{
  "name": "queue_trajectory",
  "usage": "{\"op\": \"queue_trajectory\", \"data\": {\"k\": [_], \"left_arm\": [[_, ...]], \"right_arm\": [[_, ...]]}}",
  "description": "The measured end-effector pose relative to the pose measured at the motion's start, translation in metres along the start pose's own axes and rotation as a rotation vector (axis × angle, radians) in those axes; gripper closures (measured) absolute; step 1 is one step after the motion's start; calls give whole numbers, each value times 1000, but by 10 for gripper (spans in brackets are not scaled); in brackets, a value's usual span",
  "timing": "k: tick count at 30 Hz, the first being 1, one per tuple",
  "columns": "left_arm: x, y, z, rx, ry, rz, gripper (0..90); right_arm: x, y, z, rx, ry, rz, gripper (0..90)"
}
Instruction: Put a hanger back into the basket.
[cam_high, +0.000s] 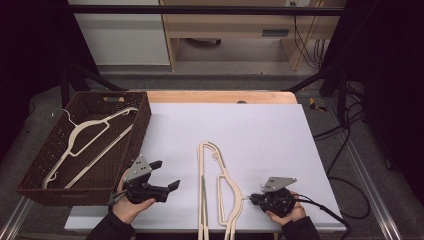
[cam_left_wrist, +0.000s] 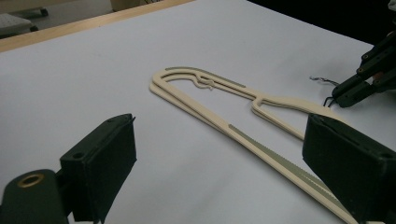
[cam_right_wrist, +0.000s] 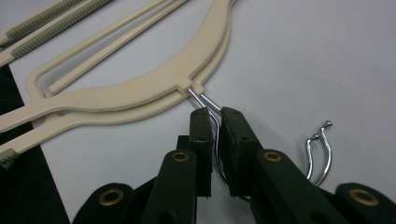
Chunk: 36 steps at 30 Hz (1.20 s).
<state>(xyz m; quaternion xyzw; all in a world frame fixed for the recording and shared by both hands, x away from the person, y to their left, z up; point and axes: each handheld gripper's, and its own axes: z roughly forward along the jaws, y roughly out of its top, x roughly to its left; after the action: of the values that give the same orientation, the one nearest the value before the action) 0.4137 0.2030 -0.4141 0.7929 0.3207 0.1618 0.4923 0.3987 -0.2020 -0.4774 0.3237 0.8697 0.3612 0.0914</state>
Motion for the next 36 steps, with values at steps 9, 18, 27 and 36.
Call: {"op": "queue_trajectory", "data": {"k": [9, 18, 27, 36], "left_arm": [[-11, 2, 8, 16, -30, -2, 104], [-48, 10, 36, 73, -106, 40, 129], [-100, 17, 81, 151, -186, 79, 228], [-122, 18, 110, 242, -247, 96, 401]], "right_arm": [[-1, 1, -2, -1, 3, 13, 888], [-2, 9, -16, -21, 19, 8, 892], [4, 21, -28, -41, 12, -21, 892], [9, 28, -36, -51, 10, -43, 892]]}}
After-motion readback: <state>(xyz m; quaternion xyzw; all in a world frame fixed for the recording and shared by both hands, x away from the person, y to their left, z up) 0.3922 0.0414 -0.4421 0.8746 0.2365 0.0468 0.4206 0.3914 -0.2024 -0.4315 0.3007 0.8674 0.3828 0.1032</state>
